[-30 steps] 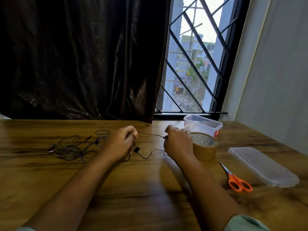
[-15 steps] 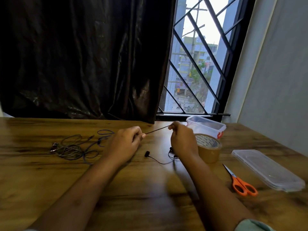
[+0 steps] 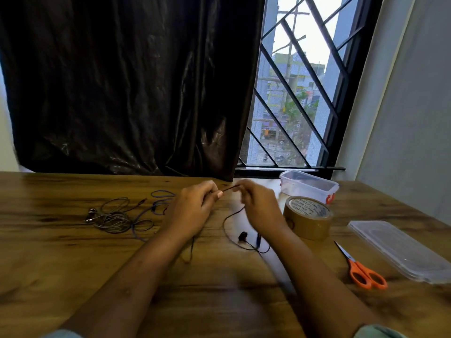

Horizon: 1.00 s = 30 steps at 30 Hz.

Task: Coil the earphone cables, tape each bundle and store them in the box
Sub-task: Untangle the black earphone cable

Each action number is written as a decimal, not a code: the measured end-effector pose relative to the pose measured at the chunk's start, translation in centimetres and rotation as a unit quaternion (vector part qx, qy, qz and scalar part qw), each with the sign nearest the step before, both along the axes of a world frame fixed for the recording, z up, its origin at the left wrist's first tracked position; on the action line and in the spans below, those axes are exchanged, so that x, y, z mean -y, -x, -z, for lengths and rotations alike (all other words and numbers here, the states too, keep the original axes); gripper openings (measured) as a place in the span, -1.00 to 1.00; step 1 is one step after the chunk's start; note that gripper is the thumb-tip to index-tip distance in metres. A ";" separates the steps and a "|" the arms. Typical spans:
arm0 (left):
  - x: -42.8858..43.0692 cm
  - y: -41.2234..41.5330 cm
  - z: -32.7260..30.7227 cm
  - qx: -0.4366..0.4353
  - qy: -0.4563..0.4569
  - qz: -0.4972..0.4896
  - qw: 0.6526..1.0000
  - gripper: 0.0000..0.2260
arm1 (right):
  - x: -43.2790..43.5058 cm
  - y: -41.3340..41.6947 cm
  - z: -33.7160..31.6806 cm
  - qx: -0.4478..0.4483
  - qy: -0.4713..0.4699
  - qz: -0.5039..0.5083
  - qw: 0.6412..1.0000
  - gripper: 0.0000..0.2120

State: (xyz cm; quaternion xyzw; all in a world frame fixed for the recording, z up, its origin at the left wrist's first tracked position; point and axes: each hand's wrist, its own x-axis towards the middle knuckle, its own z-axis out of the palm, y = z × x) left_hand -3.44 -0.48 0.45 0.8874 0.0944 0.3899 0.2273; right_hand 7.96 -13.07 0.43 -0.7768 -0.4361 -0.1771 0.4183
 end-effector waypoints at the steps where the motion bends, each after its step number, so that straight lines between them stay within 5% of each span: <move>1: -0.1 -0.1 0.0 -0.009 0.002 -0.003 1.000 -0.84 | 0.6 -0.7 -0.3 -0.028 -0.017 0.061 0.998 -0.75; 4: -0.4 -0.3 0.3 -0.029 -0.003 -0.014 0.999 -0.83 | 1.8 -1.1 -1.0 -0.046 -0.040 0.209 0.976 -0.74; 6: -0.6 -0.4 0.4 -0.024 -0.004 -0.020 1.000 -0.83 | 1.9 -0.5 -1.1 0.003 0.043 0.260 0.965 -0.65; 10: -0.6 -0.4 0.7 0.003 0.026 0.010 1.000 -0.84 | 0.4 2.4 -1.1 0.107 0.095 0.051 0.988 -0.39; 13: -0.4 -0.6 1.0 0.020 -0.005 0.028 0.999 -0.77 | -1.4 3.2 0.3 0.101 0.109 -0.043 0.988 -0.49; 17: -0.6 -0.9 1.2 -0.010 -0.035 0.026 0.999 -0.85 | -0.8 1.3 0.4 0.077 0.052 -0.023 0.995 -0.76; 25: -0.4 -0.5 0.9 -0.040 -0.055 -0.017 0.998 -0.90 | 1.8 -1.4 -1.2 -0.080 -0.158 0.203 0.963 -0.75; 30: -1.0 -0.4 0.7 -0.036 0.001 -0.008 0.999 -0.84 | 2.4 -1.4 -1.6 -0.095 -0.155 0.233 0.955 -0.75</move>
